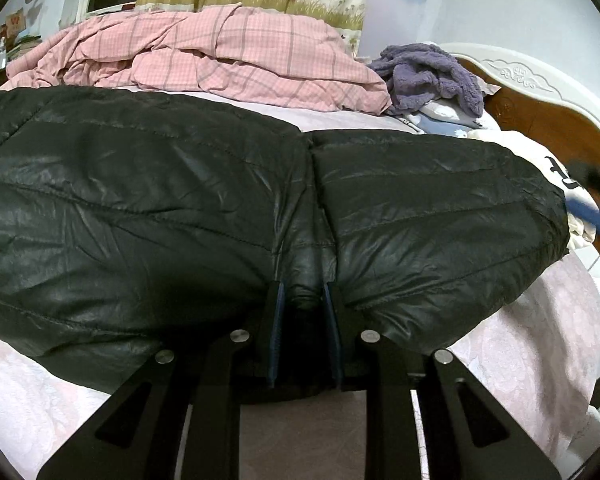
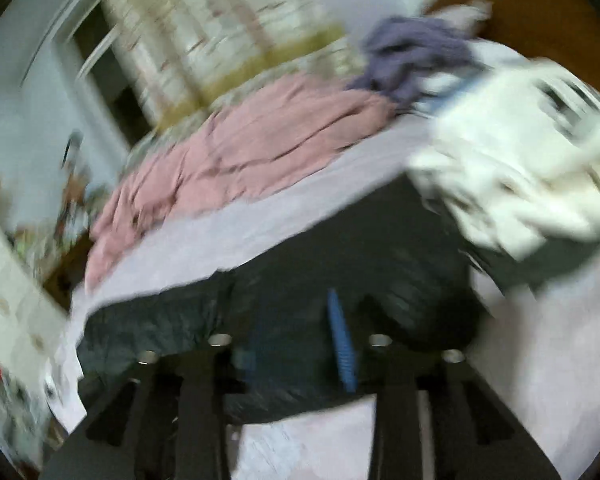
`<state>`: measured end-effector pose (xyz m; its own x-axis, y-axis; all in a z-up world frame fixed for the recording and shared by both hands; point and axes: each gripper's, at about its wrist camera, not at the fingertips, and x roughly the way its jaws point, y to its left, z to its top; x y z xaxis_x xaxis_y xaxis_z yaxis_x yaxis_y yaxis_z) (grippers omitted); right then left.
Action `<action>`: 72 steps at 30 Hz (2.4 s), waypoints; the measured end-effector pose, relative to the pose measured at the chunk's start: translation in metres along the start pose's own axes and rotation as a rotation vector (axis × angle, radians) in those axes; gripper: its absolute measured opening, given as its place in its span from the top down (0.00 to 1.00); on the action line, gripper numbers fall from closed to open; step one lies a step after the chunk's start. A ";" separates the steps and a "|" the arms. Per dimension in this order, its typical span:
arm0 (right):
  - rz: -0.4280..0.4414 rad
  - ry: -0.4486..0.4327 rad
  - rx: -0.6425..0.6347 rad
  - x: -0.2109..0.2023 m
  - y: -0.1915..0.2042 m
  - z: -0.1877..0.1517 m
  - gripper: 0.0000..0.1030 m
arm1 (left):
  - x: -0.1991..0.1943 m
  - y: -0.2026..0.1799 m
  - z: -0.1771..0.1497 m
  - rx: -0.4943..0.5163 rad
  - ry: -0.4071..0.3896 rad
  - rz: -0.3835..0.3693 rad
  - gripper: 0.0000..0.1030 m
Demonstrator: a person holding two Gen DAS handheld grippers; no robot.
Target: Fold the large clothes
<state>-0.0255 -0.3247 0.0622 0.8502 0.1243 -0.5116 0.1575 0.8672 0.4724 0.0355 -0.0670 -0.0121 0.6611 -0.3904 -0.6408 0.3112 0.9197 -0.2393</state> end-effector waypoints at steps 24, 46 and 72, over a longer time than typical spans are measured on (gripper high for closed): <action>-0.074 -0.087 0.044 0.045 0.001 -0.019 0.77 | 0.000 -0.001 0.002 0.001 -0.008 0.006 0.80; -0.032 -0.287 -0.492 0.006 0.241 -0.072 0.78 | -0.044 0.222 0.087 -0.115 0.091 0.195 0.92; -0.109 -0.246 -0.951 0.096 0.340 -0.229 0.75 | -0.201 0.254 0.092 -0.194 -0.294 -0.082 0.62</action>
<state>-0.0050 0.0921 0.0089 0.9526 0.0104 -0.3039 -0.1365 0.9077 -0.3968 0.0445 0.2410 0.1232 0.8164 -0.4323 -0.3829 0.2546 0.8646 -0.4332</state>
